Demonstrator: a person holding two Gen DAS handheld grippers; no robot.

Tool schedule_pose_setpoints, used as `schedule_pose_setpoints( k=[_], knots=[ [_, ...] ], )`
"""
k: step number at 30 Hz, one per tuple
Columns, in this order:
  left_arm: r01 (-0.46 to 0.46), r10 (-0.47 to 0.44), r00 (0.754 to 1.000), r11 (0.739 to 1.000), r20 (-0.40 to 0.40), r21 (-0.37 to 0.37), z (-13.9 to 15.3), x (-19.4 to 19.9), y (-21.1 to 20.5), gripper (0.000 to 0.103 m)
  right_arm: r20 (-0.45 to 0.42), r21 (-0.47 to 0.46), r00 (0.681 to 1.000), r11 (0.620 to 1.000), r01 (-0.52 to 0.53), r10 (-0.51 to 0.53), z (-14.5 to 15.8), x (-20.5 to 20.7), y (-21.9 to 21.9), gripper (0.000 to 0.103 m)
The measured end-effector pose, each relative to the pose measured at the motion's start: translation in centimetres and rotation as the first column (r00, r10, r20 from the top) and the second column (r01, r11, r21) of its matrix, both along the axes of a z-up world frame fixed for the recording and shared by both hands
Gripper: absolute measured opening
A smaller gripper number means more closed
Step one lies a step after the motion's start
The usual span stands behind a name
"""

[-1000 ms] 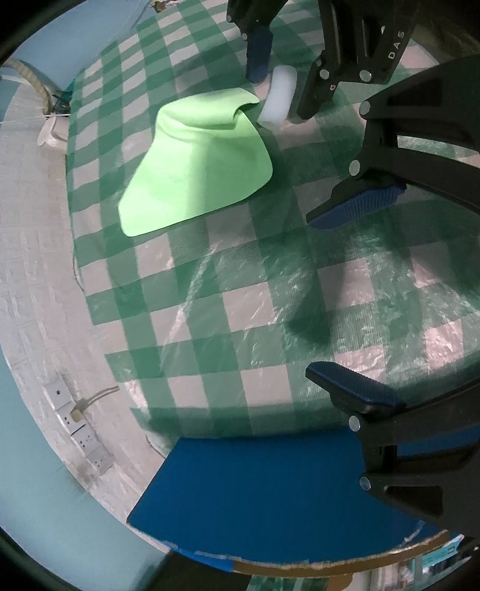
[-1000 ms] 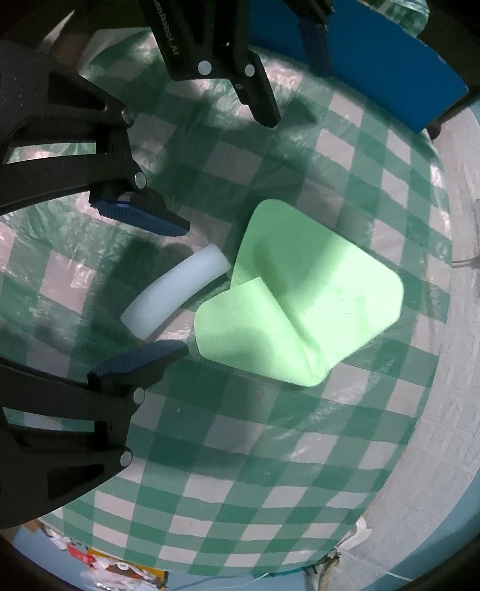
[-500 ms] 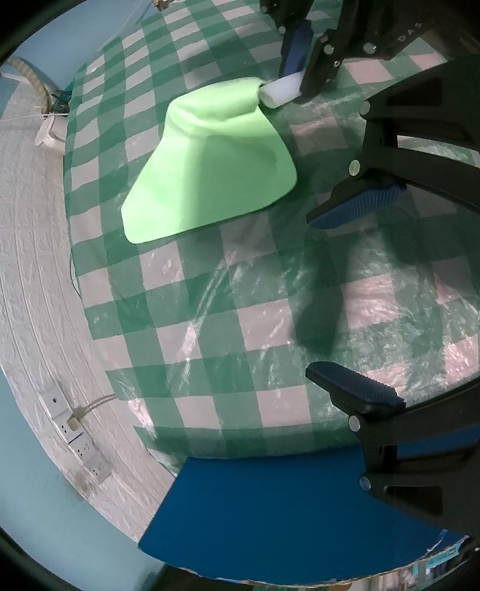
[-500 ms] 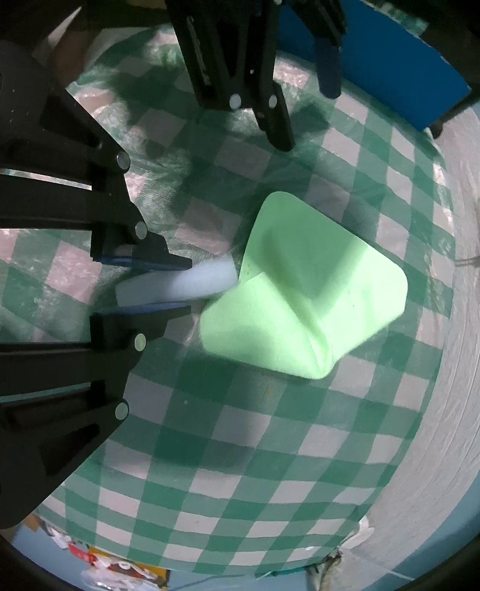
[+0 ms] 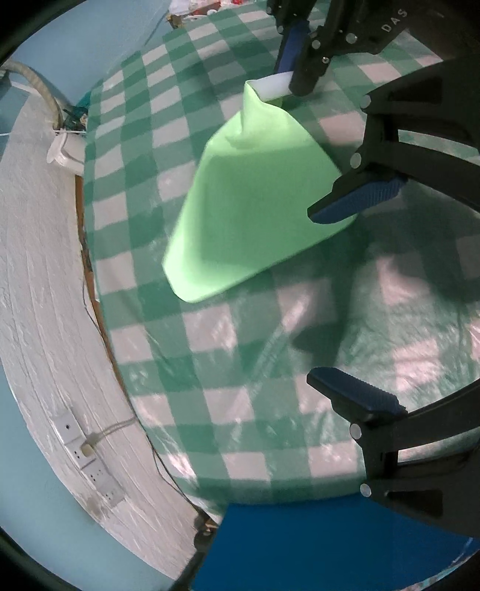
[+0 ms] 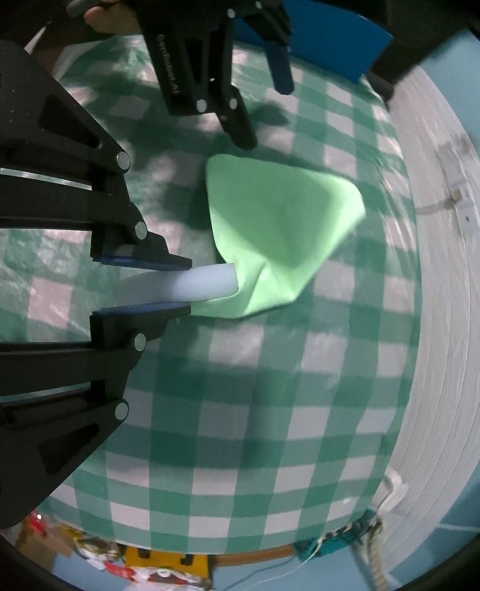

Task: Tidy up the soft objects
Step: 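Grasp the white foam tube with the right tool, then grasp the lime-green cloth with the left tool while the right tool holds the foam tube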

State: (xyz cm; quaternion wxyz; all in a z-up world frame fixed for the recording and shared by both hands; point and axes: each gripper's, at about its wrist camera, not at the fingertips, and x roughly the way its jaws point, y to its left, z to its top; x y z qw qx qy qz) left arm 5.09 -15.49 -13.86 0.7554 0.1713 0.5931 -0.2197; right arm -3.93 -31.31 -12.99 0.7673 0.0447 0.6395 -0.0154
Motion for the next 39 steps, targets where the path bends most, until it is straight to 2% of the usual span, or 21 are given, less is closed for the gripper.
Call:
schedule_pose_setpoints(
  k=[4,7,10,15,17,24,30,32,33,36,38,39],
  knots=[
    [0.025,-0.025,0.999,1.0,0.023,-0.016,0.2,-0.1,-1.5,0.083,0.012,0.01,0.999,0.999,0.033,-0.033,-0.1,0.3,-1.0,0.015],
    [0.059,-0.058,0.997,0.998,0.049,-0.02,0.2,-0.4,-2.7,0.088,0.005,0.006,0.998,0.998,0.059,-0.059,-0.2,0.0,-2.0,0.015],
    [0.104,-0.104,0.992,0.995,0.072,0.008,0.0,-0.8,-4.1,0.088,-0.009,0.031,0.997,0.997,0.073,-0.073,-0.7,0.4,-1.8,0.015],
    [0.166,-0.169,0.98,0.985,0.105,0.04,-0.4,-1.6,-5.8,0.088,-0.019,0.021,0.997,0.997,0.076,-0.076,-1.2,0.6,-2.7,0.015],
    [0.178,-0.182,0.978,0.983,0.102,0.042,-0.7,-1.8,-6.3,0.088,-0.022,0.01,0.996,0.996,0.089,-0.089,-1.6,1.8,-3.2,0.015],
    [0.224,-0.225,0.972,0.974,0.072,0.028,-1.9,-2.0,-7.6,0.088,-0.017,0.015,0.992,0.992,0.125,-0.124,-1.6,2.2,-4.6,0.015],
    [0.231,-0.229,0.972,0.973,0.057,-0.025,-2.1,-2.0,-7.5,0.087,-0.019,0.021,0.992,0.992,0.124,-0.124,-1.6,2.0,-4.5,0.015],
    [0.23,-0.227,0.973,0.971,0.043,-0.071,-2.1,-2.0,-7.3,0.075,-0.018,0.022,0.992,0.992,0.126,-0.125,-1.4,2.0,-4.2,0.015],
    [0.225,-0.223,0.974,0.97,0.035,-0.095,-2.0,-2.0,-7.2,0.073,-0.017,0.023,0.992,0.992,0.128,-0.127,-1.4,2.0,-4.3,0.015],
    [0.233,-0.23,0.972,0.967,0.04,-0.102,-1.8,-2.1,-7.4,0.056,-0.013,0.024,0.991,0.991,0.131,-0.13,-1.3,1.6,-4.3,0.015],
    [0.242,-0.239,0.97,0.965,0.039,-0.102,-1.6,-2.2,-7.5,0.028,-0.011,0.025,0.991,0.991,0.131,-0.131,-1.2,1.5,-4.3,0.015],
    [0.238,-0.236,0.971,0.966,0.035,-0.1,-1.5,-2.2,-7.5,0.019,-0.011,0.024,0.991,0.991,0.131,-0.13,-1.2,1.5,-4.3,0.015]
  ],
)
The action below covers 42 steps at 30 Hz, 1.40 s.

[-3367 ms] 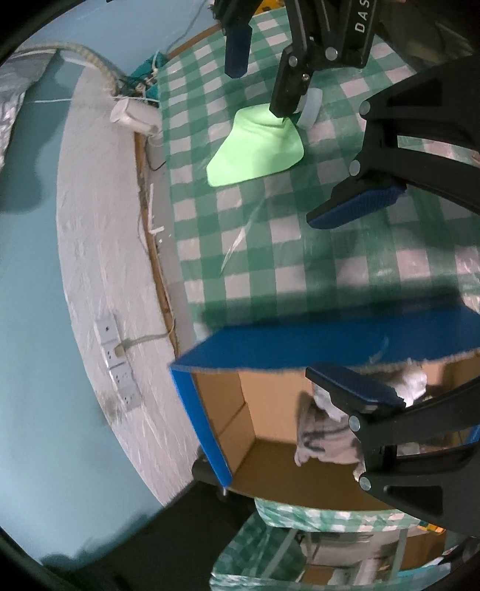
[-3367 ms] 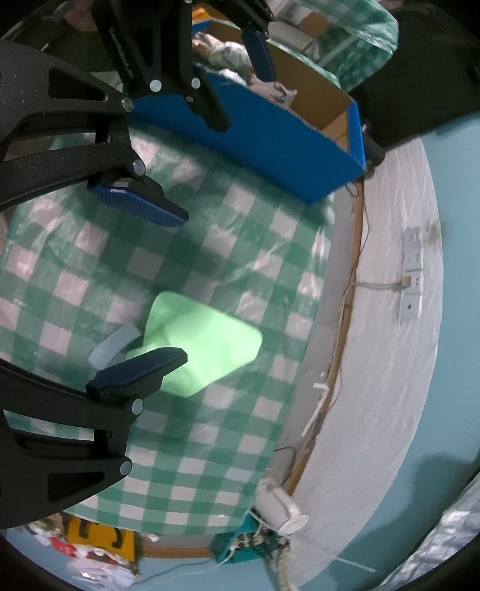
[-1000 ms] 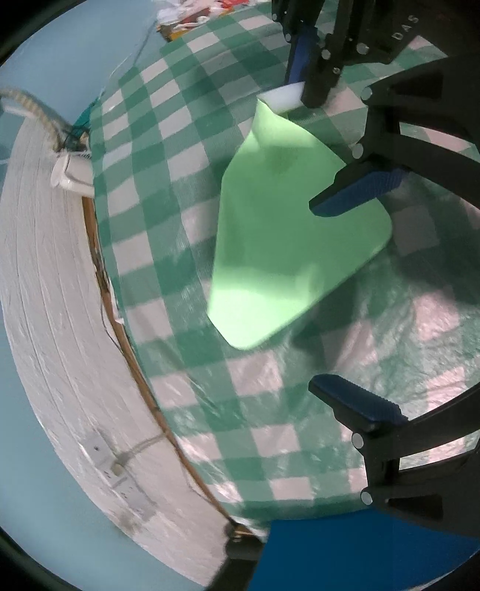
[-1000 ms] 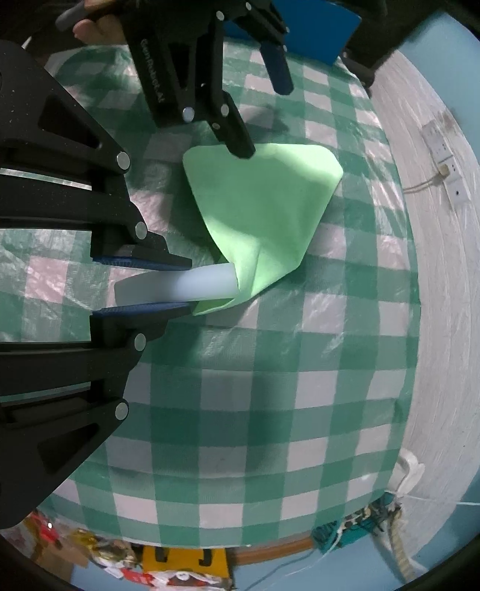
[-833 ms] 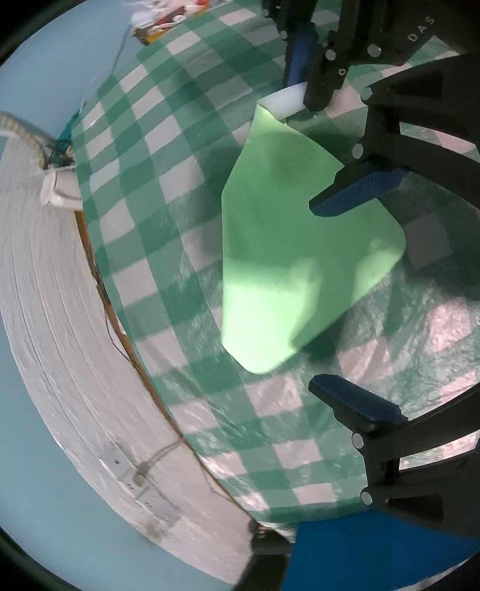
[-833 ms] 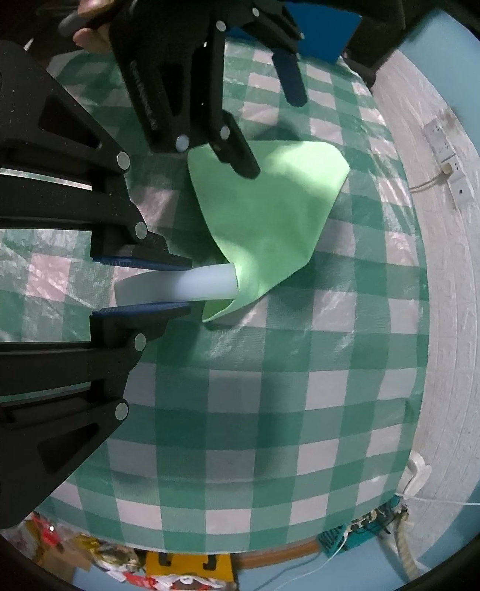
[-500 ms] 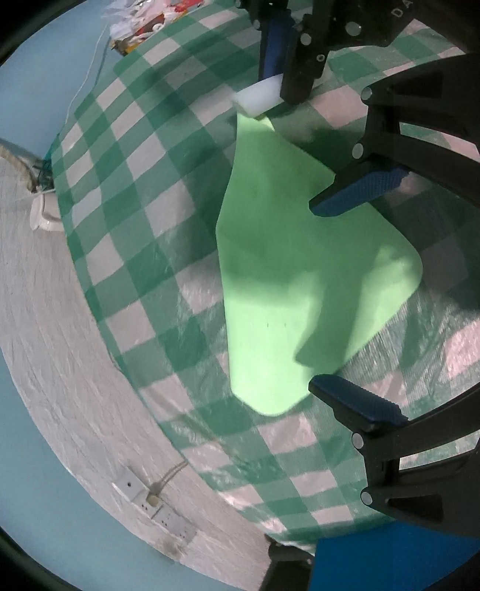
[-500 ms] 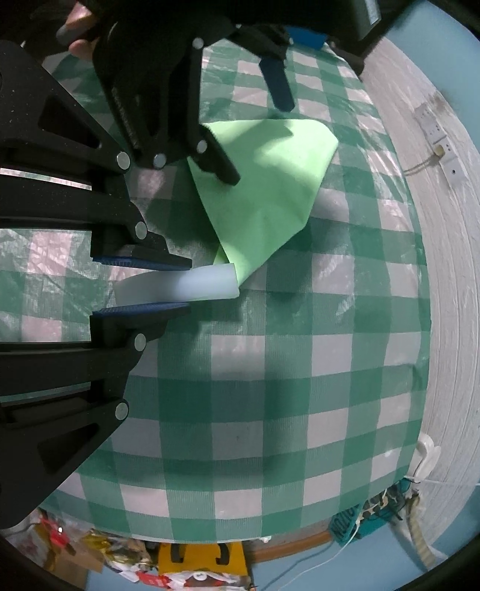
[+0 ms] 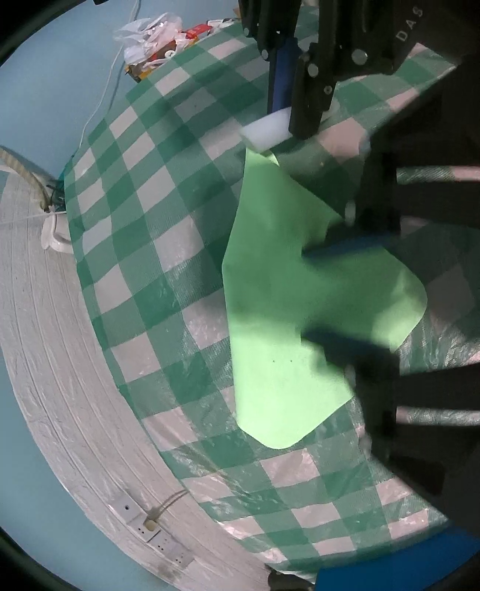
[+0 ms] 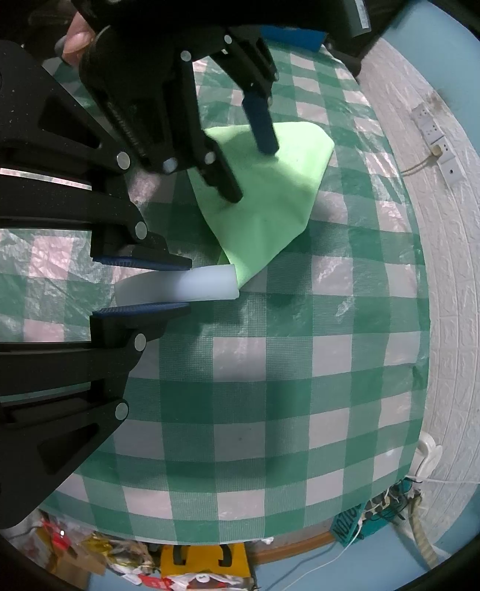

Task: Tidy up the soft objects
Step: 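Grasp the lime-green cloth with the left tool while the right tool holds the foam tube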

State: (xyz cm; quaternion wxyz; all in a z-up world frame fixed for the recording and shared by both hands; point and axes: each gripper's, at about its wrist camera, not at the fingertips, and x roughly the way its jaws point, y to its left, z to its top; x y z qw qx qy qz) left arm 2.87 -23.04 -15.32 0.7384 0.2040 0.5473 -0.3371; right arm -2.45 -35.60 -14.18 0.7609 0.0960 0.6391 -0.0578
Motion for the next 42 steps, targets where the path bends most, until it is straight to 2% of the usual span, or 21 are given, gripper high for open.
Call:
schedule_pose_setpoints(
  k=[1,4,9,13,16,18,19,20,21,22,23,25,29,34,42],
  knots=[
    [-0.003,0.003,1.0,1.0,-0.019,0.0,0.0,0.1,0.0,0.005,0.0,0.0,1.0,1.0,0.0,0.0,0.1,0.0,0.0,0.015],
    [-0.007,0.006,0.999,1.0,-0.042,-0.024,0.4,-0.6,0.3,0.003,0.003,0.0,1.0,1.0,-0.003,0.003,0.2,-0.1,0.1,0.015],
    [0.015,-0.016,1.0,0.999,-0.026,-0.034,1.2,-2.4,0.6,0.002,0.011,-0.003,1.0,1.0,-0.006,0.006,0.7,-0.3,0.1,0.015],
    [-0.001,-0.002,0.999,0.998,-0.043,-0.066,2.3,-2.3,1.5,0.002,0.024,-0.006,1.0,1.0,-0.004,0.004,1.3,-0.5,0.2,0.015],
    [-0.002,0.0,1.0,0.998,-0.022,-0.062,3.0,-2.6,1.4,0.002,0.033,-0.008,0.999,1.0,-0.003,0.003,1.8,-0.9,0.3,0.015],
    [-0.008,0.007,1.0,0.998,-0.016,-0.054,3.2,-2.4,1.3,0.006,0.031,-0.013,1.0,1.0,0.0,0.001,1.9,-1.1,0.3,0.015],
    [-0.011,0.01,1.0,0.999,-0.025,-0.053,3.0,-2.0,1.2,0.013,0.033,-0.015,0.999,1.0,-0.001,0.001,2.0,-1.2,0.3,0.015],
    [-0.014,0.012,0.999,0.999,-0.029,-0.051,2.9,-2.0,1.1,0.026,0.036,-0.016,0.999,1.0,0.0,0.001,2.2,-1.3,0.4,0.015],
    [-0.016,0.015,1.0,0.999,-0.026,-0.049,2.8,-2.0,0.9,0.035,0.037,-0.015,0.999,1.0,-0.001,0.002,2.3,-1.5,0.4,0.015],
    [-0.019,0.018,1.0,0.998,-0.017,-0.053,2.8,-1.9,0.8,0.051,0.038,-0.016,0.999,1.0,-0.001,0.001,2.3,-1.5,0.3,0.015],
    [-0.023,0.023,1.0,0.998,-0.001,-0.058,2.9,-2.0,0.5,0.062,0.038,-0.019,0.999,1.0,0.005,-0.004,2.3,-1.6,0.1,0.015],
    [-0.018,0.019,1.0,0.998,0.019,-0.066,3.0,-2.3,0.1,0.072,0.036,-0.018,0.999,1.0,0.02,-0.019,2.3,-1.7,-0.4,0.015],
    [0.03,-0.029,0.999,0.997,0.018,-0.075,3.0,-2.8,-1.4,0.079,0.038,-0.014,0.998,0.998,0.054,-0.054,2.4,-2.2,-1.8,0.015],
    [0.068,-0.066,0.997,0.997,0.037,-0.046,2.2,-3.3,-3.3,0.08,0.039,-0.009,0.995,0.996,0.09,-0.09,2.5,-2.8,-3.3,0.015],
    [0.045,-0.044,0.998,0.999,0.044,-0.014,0.8,-2.5,-4.9,0.08,0.033,0.006,0.994,0.995,0.103,-0.103,2.1,-2.9,-3.8,0.015]
  ],
)
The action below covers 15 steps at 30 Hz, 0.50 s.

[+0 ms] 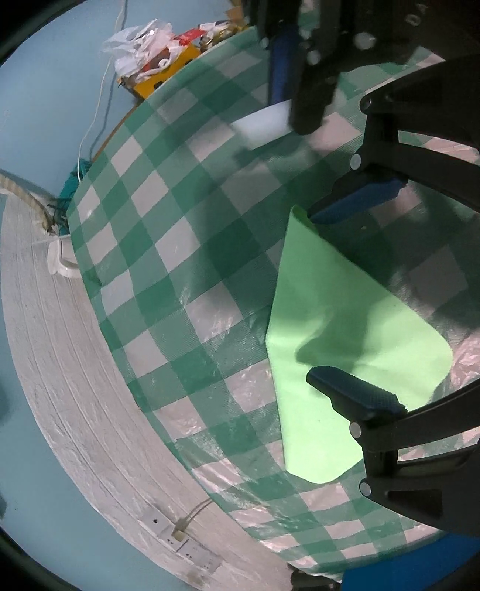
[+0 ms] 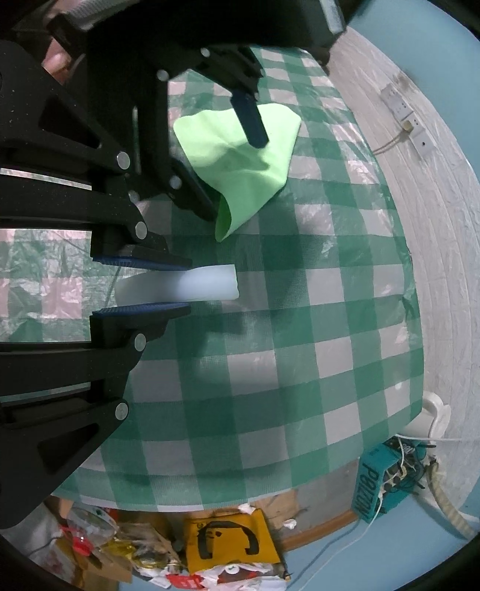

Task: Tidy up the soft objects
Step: 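Grasp the lime-green cloth with the left tool while the right tool holds the foam tube, then carry the lime-green cloth and foam tube over the box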

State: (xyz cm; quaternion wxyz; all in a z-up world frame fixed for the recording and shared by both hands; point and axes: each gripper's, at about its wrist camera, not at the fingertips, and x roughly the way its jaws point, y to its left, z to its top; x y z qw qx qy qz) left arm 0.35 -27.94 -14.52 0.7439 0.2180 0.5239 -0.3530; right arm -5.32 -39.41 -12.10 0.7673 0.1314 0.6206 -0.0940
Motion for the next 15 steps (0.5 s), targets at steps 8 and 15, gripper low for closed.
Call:
schedule_pose_setpoints(
  k=[8,15],
  knots=[
    [-0.071,0.07,0.995,0.997,-0.071,-0.02,-0.5,2.2,1.5,0.02,-0.011,0.004,1.0,1.0,-0.008,0.008,-0.5,0.3,0.4,0.015],
    [-0.114,0.108,0.986,0.992,-0.129,-0.044,-0.5,3.5,3.7,0.003,-0.005,0.005,0.999,0.999,-0.034,0.034,-0.3,0.8,1.5,0.015]
  ],
)
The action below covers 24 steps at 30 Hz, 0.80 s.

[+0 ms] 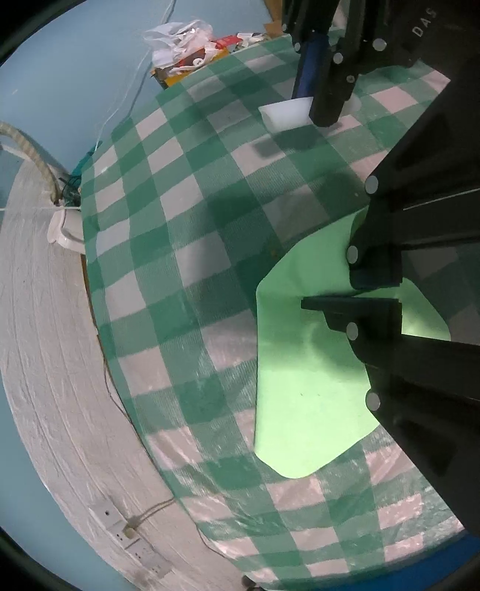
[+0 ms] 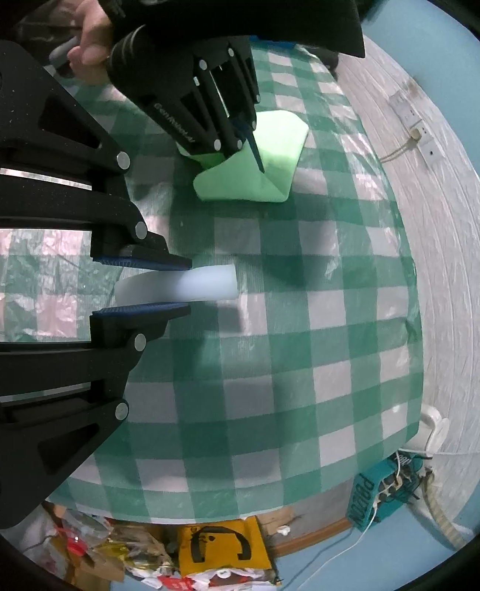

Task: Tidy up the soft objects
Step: 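Carry the lime-green cloth and foam tube over the box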

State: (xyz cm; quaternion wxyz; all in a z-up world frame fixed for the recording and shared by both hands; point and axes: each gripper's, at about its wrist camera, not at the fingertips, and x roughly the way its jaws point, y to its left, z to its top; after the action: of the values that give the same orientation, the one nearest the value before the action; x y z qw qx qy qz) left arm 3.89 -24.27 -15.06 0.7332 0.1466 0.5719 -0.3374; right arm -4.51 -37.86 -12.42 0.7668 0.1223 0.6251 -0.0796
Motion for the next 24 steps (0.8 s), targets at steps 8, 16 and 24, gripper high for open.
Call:
schedule_pose_setpoints(
  k=[8,16,24],
  knots=[
    [-0.041,0.042,0.999,0.999,0.014,-0.034,1.5,-0.7,2.2,0.003,0.022,0.003,0.999,0.999,-0.037,0.037,0.6,0.3,1.1,0.015],
    [-0.058,0.064,0.993,0.996,0.101,-0.061,4.9,-1.2,4.6,0.003,0.05,-0.001,0.997,0.998,-0.067,0.067,1.7,0.5,2.7,0.015],
    [-0.075,0.089,0.985,0.993,0.15,-0.096,7.9,-1.6,6.5,0.003,0.093,-0.003,0.991,0.995,-0.095,0.095,3.5,0.6,4.0,0.015]
  ],
)
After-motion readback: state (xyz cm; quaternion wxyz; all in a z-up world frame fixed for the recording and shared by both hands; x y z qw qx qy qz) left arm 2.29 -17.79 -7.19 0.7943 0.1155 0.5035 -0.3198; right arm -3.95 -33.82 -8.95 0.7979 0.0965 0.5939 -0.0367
